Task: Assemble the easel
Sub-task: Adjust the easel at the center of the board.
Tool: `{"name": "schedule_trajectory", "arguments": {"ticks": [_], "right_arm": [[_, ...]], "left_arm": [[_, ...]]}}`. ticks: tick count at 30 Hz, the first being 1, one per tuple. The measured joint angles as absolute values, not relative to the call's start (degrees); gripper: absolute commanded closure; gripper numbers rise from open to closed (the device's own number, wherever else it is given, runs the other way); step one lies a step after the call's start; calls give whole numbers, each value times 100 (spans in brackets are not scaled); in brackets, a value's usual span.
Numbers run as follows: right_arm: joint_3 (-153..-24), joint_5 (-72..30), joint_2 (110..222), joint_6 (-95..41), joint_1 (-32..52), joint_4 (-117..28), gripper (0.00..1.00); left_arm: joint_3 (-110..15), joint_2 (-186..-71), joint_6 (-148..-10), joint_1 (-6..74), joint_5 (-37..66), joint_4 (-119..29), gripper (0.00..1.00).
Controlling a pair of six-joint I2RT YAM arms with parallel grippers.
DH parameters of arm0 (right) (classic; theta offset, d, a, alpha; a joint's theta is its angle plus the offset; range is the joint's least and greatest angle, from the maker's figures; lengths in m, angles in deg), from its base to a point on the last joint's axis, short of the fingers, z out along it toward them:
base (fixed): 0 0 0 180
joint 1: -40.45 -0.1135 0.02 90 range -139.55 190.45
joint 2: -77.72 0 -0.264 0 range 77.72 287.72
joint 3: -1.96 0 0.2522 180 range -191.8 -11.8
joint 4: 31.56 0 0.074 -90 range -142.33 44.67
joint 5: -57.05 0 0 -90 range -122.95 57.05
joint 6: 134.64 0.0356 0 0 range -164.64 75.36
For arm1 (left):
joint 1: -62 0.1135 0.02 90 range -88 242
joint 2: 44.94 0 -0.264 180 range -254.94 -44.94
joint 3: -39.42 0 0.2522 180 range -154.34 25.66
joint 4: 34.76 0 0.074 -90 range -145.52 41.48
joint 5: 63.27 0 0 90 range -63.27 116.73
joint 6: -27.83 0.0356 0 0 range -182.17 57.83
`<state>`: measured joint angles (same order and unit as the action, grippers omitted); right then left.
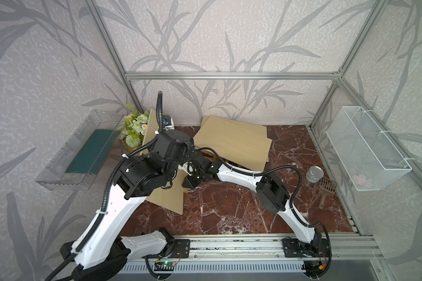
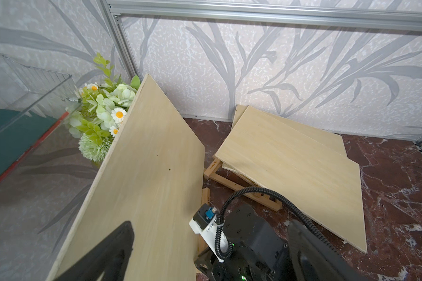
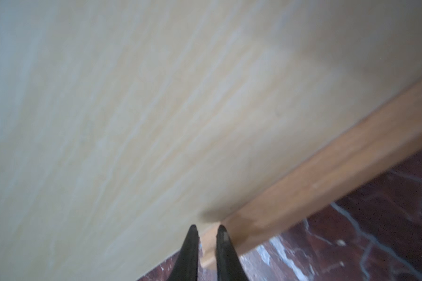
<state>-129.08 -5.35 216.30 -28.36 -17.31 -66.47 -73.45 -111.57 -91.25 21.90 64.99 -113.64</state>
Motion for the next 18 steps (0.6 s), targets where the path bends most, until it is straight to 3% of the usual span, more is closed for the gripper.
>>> {"name": "schedule_trajectory", "arguments": {"ticks": [11,18], "right_arm": [[-14938,-190,22758,-2815,-1903,-7185,81],[-14317,-113,22091,-2806,-1650,-7277,75]], "left_arm": [[-6939,-11349,-9335,2192,6261,-11423,1],[-6832,-11362,-9370,2194,6263,-11224,1]]}}
